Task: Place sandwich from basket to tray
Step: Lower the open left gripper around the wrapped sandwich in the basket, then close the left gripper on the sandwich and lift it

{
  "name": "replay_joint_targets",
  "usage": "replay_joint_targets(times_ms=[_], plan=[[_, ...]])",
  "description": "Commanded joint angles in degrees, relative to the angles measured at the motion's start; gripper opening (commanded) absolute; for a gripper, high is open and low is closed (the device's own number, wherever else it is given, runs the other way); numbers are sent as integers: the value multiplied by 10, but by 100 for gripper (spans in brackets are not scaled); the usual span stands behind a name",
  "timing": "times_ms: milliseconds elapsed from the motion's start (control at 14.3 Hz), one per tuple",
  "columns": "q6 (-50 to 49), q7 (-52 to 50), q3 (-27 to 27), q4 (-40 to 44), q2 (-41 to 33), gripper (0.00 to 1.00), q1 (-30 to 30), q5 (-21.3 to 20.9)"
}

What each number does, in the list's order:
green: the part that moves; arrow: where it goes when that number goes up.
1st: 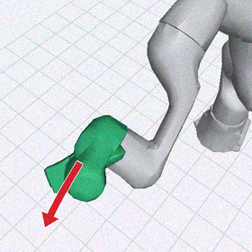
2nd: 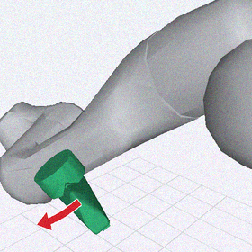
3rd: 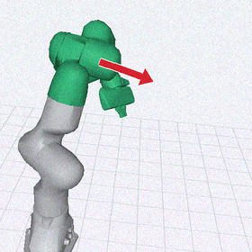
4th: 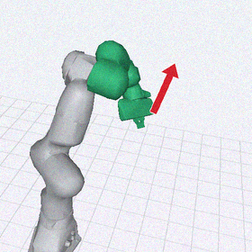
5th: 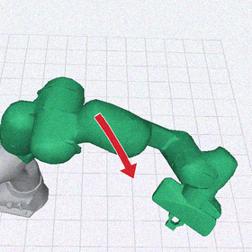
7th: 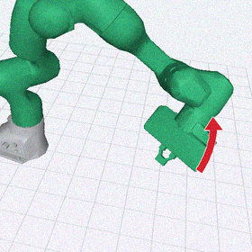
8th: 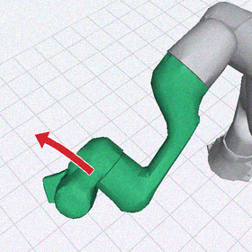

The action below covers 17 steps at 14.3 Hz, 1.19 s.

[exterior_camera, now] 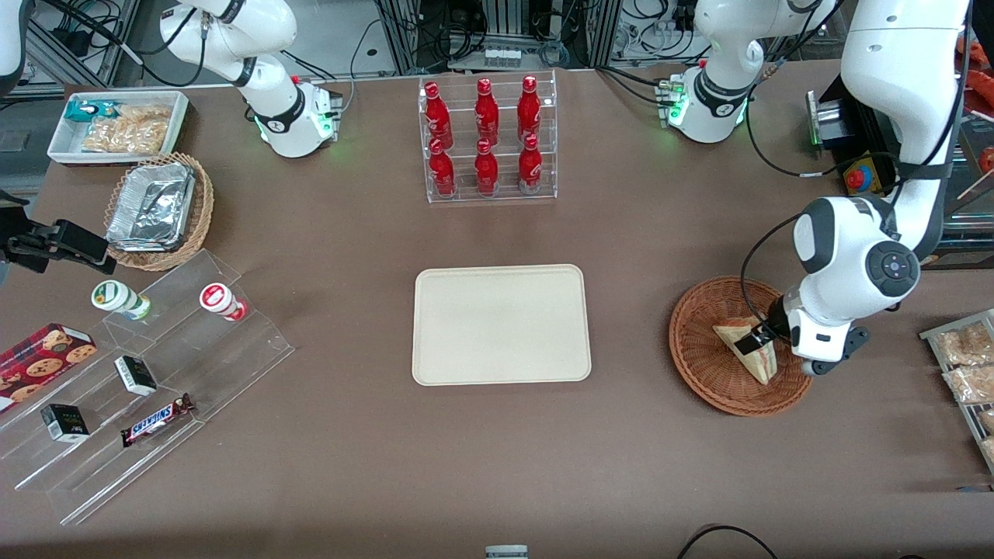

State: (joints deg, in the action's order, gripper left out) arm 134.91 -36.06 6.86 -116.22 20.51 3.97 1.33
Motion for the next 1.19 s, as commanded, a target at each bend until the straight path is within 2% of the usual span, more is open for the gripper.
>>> replay_joint_targets(times_ms=[0,70,140,280,350,420,560,770,980,1120], plan=[[23,-33,3,-4,11,100,3,-5],[32,-51,3,-3,18,98,3,-5],[40,-71,3,-3,23,81,3,-5],[44,-78,3,-5,24,26,3,-7],[43,-76,3,-6,23,13,3,-7],[40,-74,3,-5,23,7,3,-8],[26,-66,3,-5,16,4,0,-13],[-59,19,7,19,-21,1,-4,-23],[-172,83,22,105,-15,5,-56,-34],[-252,77,22,181,13,5,-96,-34]])
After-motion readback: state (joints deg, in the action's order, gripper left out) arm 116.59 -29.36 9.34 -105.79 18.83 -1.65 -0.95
